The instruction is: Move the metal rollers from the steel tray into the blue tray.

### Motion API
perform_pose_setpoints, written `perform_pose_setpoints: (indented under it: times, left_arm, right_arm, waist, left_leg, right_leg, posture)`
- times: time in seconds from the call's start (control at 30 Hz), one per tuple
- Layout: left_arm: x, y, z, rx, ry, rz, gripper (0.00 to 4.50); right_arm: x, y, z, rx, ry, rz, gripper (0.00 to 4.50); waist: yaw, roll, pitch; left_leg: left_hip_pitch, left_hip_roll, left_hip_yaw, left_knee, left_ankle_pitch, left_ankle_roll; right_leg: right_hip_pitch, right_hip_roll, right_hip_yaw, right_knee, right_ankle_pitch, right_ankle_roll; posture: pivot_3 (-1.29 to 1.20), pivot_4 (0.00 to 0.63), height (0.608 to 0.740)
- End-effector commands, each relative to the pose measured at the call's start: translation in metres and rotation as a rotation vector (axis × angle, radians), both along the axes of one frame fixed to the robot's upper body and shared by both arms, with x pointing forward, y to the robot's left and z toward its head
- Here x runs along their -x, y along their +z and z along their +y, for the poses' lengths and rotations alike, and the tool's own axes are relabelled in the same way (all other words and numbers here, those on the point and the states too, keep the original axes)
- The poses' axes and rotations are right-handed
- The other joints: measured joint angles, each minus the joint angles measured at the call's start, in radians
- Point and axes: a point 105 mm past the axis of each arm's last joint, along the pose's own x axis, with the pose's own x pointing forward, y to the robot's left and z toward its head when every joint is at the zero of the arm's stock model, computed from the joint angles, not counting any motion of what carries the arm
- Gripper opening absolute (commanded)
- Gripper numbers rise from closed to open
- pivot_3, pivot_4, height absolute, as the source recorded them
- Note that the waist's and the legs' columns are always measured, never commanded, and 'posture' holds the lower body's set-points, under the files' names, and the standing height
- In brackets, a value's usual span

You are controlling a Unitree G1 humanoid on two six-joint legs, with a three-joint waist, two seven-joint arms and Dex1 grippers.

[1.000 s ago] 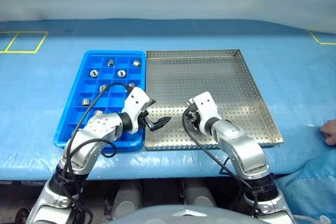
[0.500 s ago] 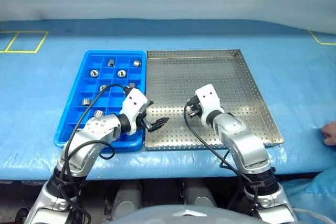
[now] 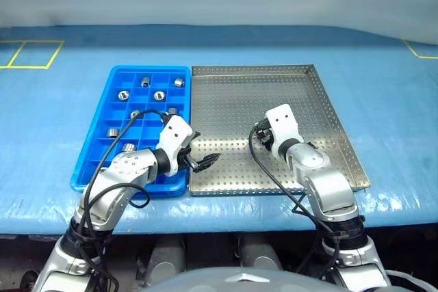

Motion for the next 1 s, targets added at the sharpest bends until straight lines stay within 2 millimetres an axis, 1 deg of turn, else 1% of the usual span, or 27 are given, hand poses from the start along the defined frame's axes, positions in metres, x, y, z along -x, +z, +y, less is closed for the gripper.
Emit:
perform_pose_setpoints:
  times: [0.03, 0.07, 0.17, 0.2, 0.3, 0.37, 0.43, 0.47, 0.57, 0.67, 0.73, 0.83, 0.87, 0.93, 1.0]
  left_arm:
    - [-0.001, 0.009, 0.001, -0.001, 0.002, -0.046, 4.50]
    - [-0.001, 0.009, 0.001, -0.001, 0.002, -0.046, 4.50]
    - [-0.001, 0.009, 0.001, -0.001, 0.007, -0.047, 4.50]
    - [-0.001, 0.009, 0.002, -0.001, 0.009, -0.048, 4.50]
    - [-0.001, 0.009, 0.002, -0.002, 0.012, -0.047, 4.50]
    - [-0.001, 0.012, 0.005, 0.002, 0.019, -0.054, 4.50]
    - [-0.003, 0.017, 0.013, 0.002, 0.044, -0.073, 4.50]
    - [-0.003, 0.019, 0.016, 0.003, 0.052, -0.080, 4.50]
    - [-0.009, 0.022, 0.045, -0.123, 0.138, -0.137, 4.50]
    - [-0.009, 0.031, 0.069, -0.110, 0.222, -0.150, 4.50]
    - [-0.007, 0.040, 0.081, -0.093, 0.269, -0.170, 4.50]
    - [-0.008, 0.055, 0.099, -0.072, 0.358, -0.224, 4.50]
    - [-0.008, 0.058, 0.102, -0.070, 0.381, -0.234, 4.50]
    - [-0.006, 0.060, 0.106, -0.073, 0.404, -0.244, 4.50]
    - [-0.002, 0.057, 0.108, -0.080, 0.414, -0.235, 4.50]
  right_arm:
    - [-0.003, 0.002, -0.001, -0.030, -0.008, -0.026, 2.26]
    - [-0.003, 0.001, -0.001, -0.038, -0.009, -0.024, 2.26]
    - [-0.003, 0.003, -0.001, -0.087, -0.022, -0.022, 1.69]
    - [-0.004, 0.003, -0.002, -0.084, -0.029, -0.024, 1.41]
    - [-0.004, 0.007, -0.002, -0.057, -0.027, -0.044, 1.37]
    - [-0.006, 0.018, 0.003, -0.076, -0.016, -0.089, 1.37]
    - [-0.006, 0.034, 0.015, -0.122, 0.028, -0.136, 1.37]
    - [-0.006, 0.039, 0.019, -0.134, 0.043, -0.146, 1.37]
    - [-0.003, 0.057, 0.054, -0.158, 0.190, -0.190, 1.37]
    - [0.003, 0.070, 0.090, -0.178, 0.347, -0.208, 1.37]
    - [0.007, 0.075, 0.113, -0.194, 0.442, -0.211, 1.37]
    - [0.014, 0.077, 0.148, -0.207, 0.597, -0.196, 1.37]
    - [0.016, 0.077, 0.156, -0.211, 0.632, -0.190, 1.37]
    - [0.017, 0.072, 0.170, -0.207, 0.682, -0.175, 1.37]
    - [0.019, 0.068, 0.183, -0.186, 0.742, -0.165, 1.37]
  waist:
    - [0.000, 0.000, 0.000]
    - [0.000, 0.000, 0.000]
    - [0.000, 0.000, 0.000]
    - [0.000, 0.000, 0.000]
    - [0.000, 0.000, 0.000]
    - [0.000, 0.000, 0.000]
    - [-0.003, 0.000, 0.000]
    - [-0.005, 0.000, 0.000]
    - [-0.007, 0.000, 0.000]
    - [-0.002, 0.000, 0.000]
    - [0.000, 0.000, 0.000]
    - [0.013, 0.000, 0.000]
    - [0.020, 0.000, 0.000]
    - [0.033, 0.000, 0.000]
    - [0.044, 0.000, 0.000]
  left_leg:
    - [0.000, 0.000, 0.000, 0.000, 0.000, 0.000]
    - [0.000, 0.000, 0.000, 0.000, 0.000, 0.000]
    - [0.000, 0.000, 0.000, 0.000, 0.000, 0.000]
    - [0.000, 0.000, 0.000, 0.000, 0.000, 0.000]
    - [0.000, 0.000, 0.000, 0.000, 0.000, 0.000]
    - [0.000, 0.000, 0.000, 0.000, 0.000, 0.000]
    - [0.000, 0.000, 0.000, 0.000, 0.000, 0.000]
    - [0.000, 0.000, 0.000, 0.000, 0.000, 0.000]
    - [0.000, 0.001, 0.000, 0.000, 0.000, 0.000]
    - [0.001, 0.002, 0.000, -0.001, 0.000, 0.000]
    - [0.000, 0.002, 0.000, -0.001, 0.000, 0.000]
    - [-0.001, 0.001, -0.001, -0.002, 0.000, 0.000]
    - [-0.001, 0.001, -0.001, -0.002, 0.000, 0.000]
    - [-0.001, 0.001, -0.001, -0.002, 0.000, 0.000]
    - [0.000, 0.001, -0.001, -0.002, 0.000, 0.000]
  right_leg:
    - [0.000, 0.000, 0.000, 0.000, 0.000, 0.000]
    - [0.000, 0.000, 0.000, 0.000, 0.000, 0.000]
    - [0.000, 0.000, 0.000, 0.000, 0.000, 0.000]
    - [0.000, 0.000, 0.000, 0.000, 0.000, 0.000]
    - [0.000, 0.000, 0.000, 0.000, 0.000, 0.000]
    - [0.000, 0.000, 0.000, 0.000, 0.000, 0.000]
    - [0.000, 0.000, 0.000, 0.000, 0.000, 0.000]
    - [0.000, 0.000, 0.000, 0.000, 0.000, 0.000]
    - [-0.001, 0.001, 0.000, 0.001, 0.000, 0.000]
    - [-0.001, 0.002, 0.000, 0.001, 0.000, -0.001]
    - [-0.001, 0.001, -0.001, 0.000, 0.000, -0.001]
    - [-0.001, 0.001, -0.001, 0.000, 0.001, -0.003]
    - [-0.001, 0.001, -0.001, -0.001, 0.002, -0.004]
    - [-0.001, 0.000, -0.001, -0.001, 0.002, -0.006]
    - [-0.001, 0.000, -0.002, 0.000, 0.002, -0.006]
  posture:
    - [0.03, 0.150, 0.740]
    - [0.03, 0.150, 0.740]
    - [0.03, 0.150, 0.740]
    - [0.03, 0.150, 0.740]
    - [0.03, 0.150, 0.740]
    - [0.04, 0.150, 0.740]
    - [0.04, 0.150, 0.740]
    - [0.04, 0.150, 0.740]
    - [0.06, 0.150, 0.740]
    - [0.07, 0.150, 0.740]
    - [0.08, 0.150, 0.740]
    - [0.12, 0.150, 0.740]
    - [0.14, 0.150, 0.740]
    - [0.16, 0.150, 0.740]
    - [0.17, 0.150, 0.740]
